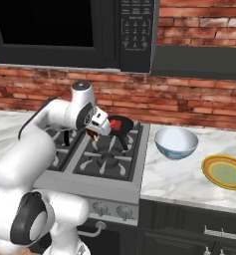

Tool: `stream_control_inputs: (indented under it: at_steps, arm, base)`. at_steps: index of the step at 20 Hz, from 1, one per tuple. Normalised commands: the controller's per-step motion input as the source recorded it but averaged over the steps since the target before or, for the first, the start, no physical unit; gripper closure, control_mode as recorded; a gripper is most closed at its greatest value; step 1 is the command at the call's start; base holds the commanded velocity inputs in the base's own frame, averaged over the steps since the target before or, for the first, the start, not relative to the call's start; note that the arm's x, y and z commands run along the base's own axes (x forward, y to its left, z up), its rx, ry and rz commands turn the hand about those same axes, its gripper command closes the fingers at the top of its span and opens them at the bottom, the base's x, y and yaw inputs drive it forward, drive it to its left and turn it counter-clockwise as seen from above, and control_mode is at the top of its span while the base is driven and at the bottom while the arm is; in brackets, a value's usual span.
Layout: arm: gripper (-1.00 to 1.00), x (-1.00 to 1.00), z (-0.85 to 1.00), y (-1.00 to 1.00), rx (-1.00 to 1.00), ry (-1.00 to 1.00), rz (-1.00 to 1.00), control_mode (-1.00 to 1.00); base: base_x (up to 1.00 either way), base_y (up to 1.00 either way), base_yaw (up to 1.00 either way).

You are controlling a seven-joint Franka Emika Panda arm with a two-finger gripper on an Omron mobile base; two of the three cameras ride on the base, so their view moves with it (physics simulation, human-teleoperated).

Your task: Place one of the steaks on the plate and the other in the bowl. Then place the bowl in the fridge.

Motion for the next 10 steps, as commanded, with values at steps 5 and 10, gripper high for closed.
stream_control_inputs:
  at_steps: [5,10]
  arm:
    - [1.0,-0.14,-0.02,-1.0,-0.02,0.22,-0.03,-1.0]
    - [1.0,-0.06,-0.08,-1.0,-0.01,0.04,0.0,-1.0]
  base:
    - [0.0,0.0,0.0]
    - [0.0,0.0,0.0]
